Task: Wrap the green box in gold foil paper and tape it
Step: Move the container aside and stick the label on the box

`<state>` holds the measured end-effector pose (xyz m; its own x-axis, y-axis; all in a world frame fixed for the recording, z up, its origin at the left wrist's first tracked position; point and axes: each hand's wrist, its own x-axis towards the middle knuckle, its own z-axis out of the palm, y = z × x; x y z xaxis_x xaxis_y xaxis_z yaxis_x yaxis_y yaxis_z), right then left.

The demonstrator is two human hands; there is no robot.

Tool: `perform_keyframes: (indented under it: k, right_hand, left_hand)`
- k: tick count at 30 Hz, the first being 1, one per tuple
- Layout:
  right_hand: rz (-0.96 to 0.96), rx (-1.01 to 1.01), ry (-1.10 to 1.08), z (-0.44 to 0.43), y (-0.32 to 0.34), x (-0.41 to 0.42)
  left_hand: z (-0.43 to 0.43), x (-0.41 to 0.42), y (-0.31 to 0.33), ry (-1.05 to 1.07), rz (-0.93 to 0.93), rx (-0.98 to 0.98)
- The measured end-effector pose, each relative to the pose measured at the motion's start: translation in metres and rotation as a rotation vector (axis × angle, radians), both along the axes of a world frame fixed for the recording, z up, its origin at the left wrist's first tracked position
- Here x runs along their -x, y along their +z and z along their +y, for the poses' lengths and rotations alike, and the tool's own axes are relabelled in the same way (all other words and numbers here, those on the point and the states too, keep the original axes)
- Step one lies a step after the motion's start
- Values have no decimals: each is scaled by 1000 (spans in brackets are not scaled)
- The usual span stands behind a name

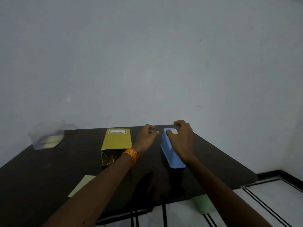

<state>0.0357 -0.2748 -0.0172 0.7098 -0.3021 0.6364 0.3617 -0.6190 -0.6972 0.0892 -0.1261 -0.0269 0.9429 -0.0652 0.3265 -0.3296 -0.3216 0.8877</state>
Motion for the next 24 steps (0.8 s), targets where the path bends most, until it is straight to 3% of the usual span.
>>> perform_keyframes:
  k: [7,13,24]
  right_hand:
    - [369,-13,66,-42,-51,0]
    - [328,-23,129,-49,-70,-5]
    - [316,-10,22,-106,-58,-26]
  left_hand:
    - [-38,-6,-40,-144,219,-24]
    - [-51,-20,-58,-169,251,78]
    - [-119,-41,-62,-101,175,89]
